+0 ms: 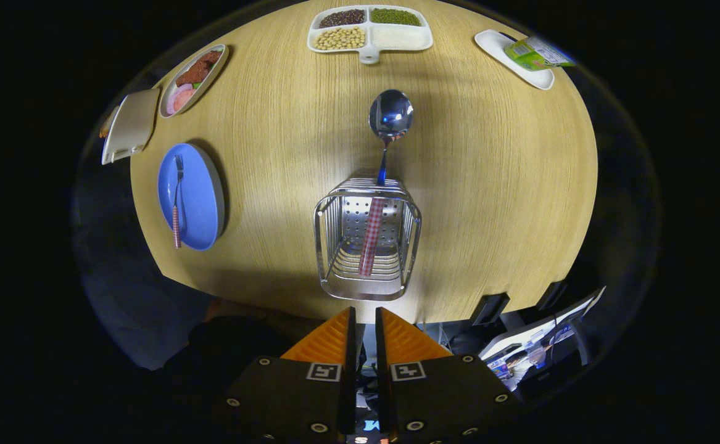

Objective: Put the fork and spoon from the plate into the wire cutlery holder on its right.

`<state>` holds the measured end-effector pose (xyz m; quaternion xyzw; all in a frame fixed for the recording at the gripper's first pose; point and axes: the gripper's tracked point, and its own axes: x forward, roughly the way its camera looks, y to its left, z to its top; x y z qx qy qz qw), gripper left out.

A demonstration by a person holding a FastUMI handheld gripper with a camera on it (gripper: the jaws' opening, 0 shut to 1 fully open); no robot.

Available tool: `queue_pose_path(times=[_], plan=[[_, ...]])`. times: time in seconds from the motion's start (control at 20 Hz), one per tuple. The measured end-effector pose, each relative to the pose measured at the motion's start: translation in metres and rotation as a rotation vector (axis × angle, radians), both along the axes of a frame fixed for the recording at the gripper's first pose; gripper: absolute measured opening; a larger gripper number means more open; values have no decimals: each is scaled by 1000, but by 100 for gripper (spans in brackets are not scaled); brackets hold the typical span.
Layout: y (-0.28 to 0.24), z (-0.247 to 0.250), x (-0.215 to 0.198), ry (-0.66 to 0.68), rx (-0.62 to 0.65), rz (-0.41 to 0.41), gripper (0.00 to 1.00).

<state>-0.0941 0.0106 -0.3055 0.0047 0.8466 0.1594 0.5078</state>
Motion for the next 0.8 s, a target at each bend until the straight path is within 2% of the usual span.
queue_pose_path(times=[0.05,0.15,0.35,0.4,0.45,0.5,0.6,0.8], plan=[[0,2,2,-23,12,-13,15],[7,8,9,-81,43,-54,22],[26,24,24,-199,87,-137,48],[34,27,27,-227,103,-147,55],[41,34,27,-253,117,-156,58],[48,40,26,-275,131,-163,65],[62,47,23,-313,148,-169,74],[101,55,26,-387,170,-173,85]])
